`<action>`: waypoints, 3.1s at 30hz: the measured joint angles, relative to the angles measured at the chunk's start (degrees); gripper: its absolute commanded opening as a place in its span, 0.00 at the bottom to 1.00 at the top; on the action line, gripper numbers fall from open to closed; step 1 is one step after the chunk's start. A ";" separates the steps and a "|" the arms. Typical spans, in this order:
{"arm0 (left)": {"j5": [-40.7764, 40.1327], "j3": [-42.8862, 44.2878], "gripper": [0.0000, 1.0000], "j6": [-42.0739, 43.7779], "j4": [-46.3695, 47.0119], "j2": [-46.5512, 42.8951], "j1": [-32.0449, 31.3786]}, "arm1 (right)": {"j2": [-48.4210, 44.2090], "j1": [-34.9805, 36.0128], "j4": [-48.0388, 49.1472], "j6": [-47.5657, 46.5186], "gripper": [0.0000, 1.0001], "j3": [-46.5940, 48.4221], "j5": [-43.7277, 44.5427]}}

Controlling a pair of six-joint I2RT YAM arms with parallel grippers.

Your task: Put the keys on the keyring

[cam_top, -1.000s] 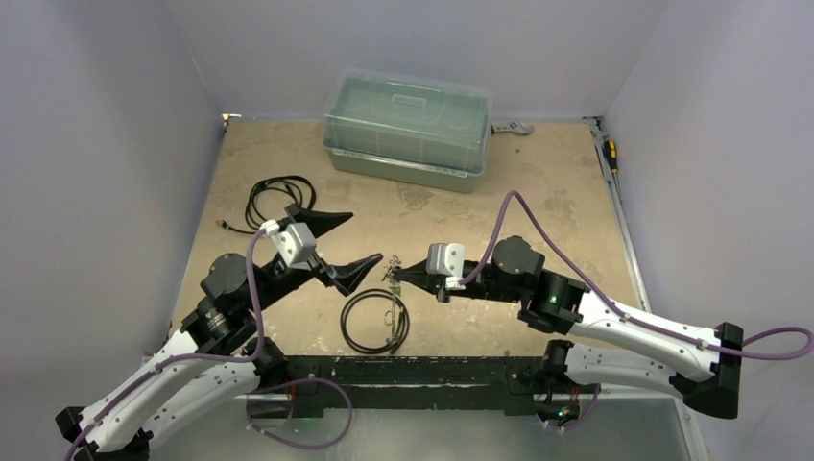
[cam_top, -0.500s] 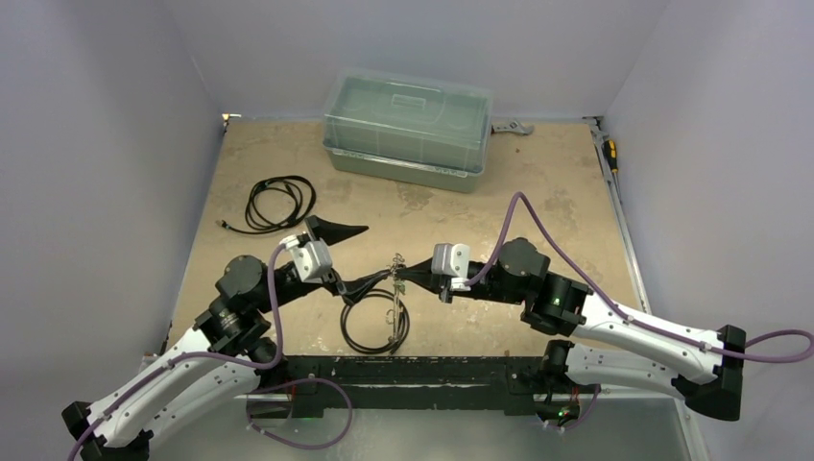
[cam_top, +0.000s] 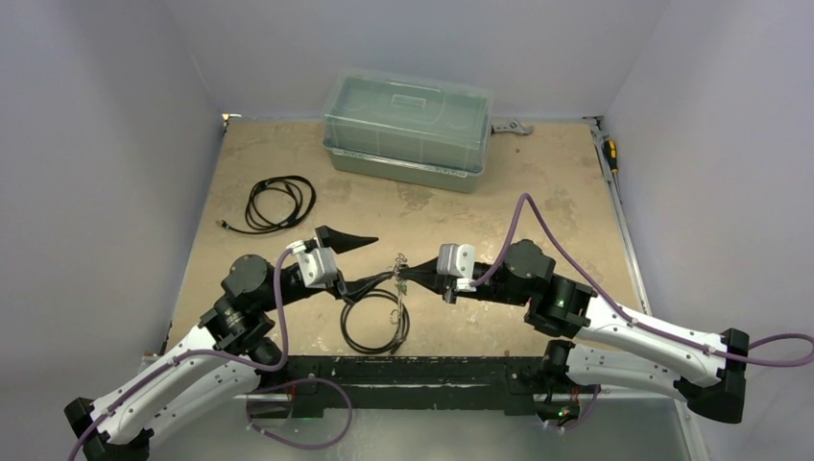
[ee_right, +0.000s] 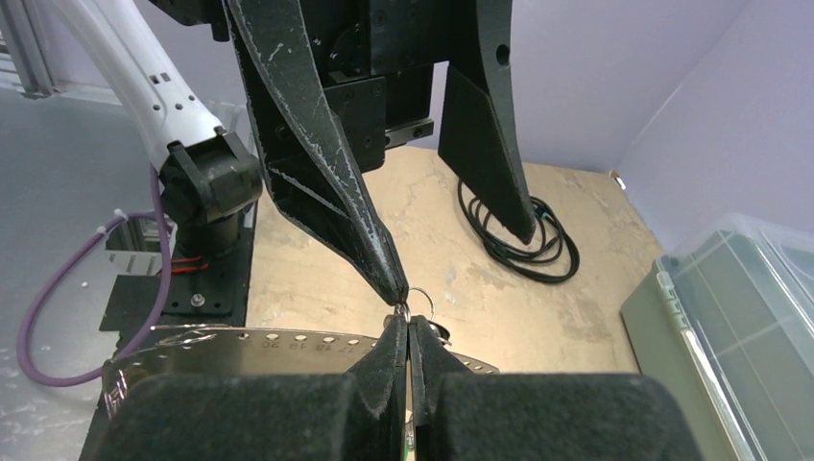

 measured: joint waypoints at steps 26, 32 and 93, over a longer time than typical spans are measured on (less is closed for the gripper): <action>7.91 0.00 0.41 0.00 -0.09 2.69 0.00 | -0.85 0.00 0.55 0.07 0.00 -0.04 0.98; 8.68 0.00 0.38 -0.31 0.00 4.09 0.00 | -0.83 0.00 0.57 0.07 0.00 -0.04 0.96; 11.56 0.04 0.00 -1.77 1.55 5.03 0.00 | 0.15 0.00 0.55 0.22 0.00 -0.04 0.83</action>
